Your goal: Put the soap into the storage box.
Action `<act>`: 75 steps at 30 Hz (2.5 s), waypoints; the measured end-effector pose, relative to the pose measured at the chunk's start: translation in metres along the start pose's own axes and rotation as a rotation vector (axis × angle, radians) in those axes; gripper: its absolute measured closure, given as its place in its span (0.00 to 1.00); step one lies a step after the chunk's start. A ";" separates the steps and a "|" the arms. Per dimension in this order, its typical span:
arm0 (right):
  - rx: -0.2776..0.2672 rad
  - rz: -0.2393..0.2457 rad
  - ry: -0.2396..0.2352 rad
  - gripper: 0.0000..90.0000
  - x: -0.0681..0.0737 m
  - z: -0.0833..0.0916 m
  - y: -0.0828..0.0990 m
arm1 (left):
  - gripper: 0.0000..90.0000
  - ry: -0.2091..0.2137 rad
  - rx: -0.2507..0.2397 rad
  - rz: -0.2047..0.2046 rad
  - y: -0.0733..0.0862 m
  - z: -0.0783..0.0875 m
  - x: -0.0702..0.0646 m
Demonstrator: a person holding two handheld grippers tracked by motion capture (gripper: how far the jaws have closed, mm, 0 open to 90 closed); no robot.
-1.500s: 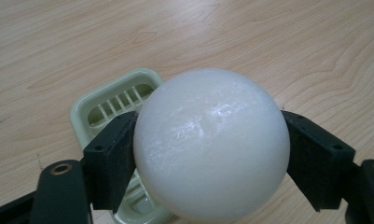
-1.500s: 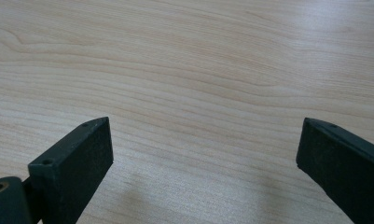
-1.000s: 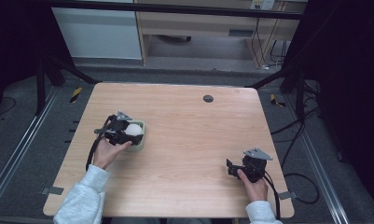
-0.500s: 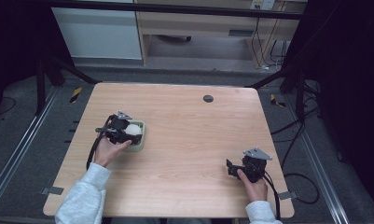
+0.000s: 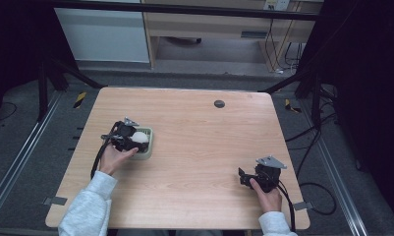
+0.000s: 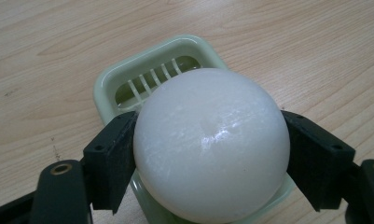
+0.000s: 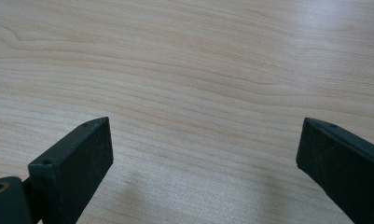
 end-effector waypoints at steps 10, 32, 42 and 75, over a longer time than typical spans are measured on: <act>0.001 -0.003 -0.002 0.04 0.001 0.000 0.000 | 0.26 0.000 0.012 0.004 0.003 -0.003 0.001; 0.004 -0.003 -0.003 0.05 0.001 0.000 0.000 | 0.26 0.004 0.026 0.009 0.006 -0.009 -0.001; 0.005 -0.003 -0.004 0.04 0.001 0.000 0.000 | 0.26 0.003 0.023 0.005 0.006 -0.010 -0.001; 0.002 -0.004 -0.002 0.04 0.001 0.002 0.000 | 0.19 -0.005 -0.207 0.035 -0.008 0.045 -0.016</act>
Point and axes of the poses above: each handheld gripper's, and its own axes: z roughly backward along the jaws, y roughly out of its underside, x roughly to its left, the point moved 9 cm from there along -z, roughly forward along the jaws, and after that the axes turned 6 degrees about -y, right-handed, at the moved point
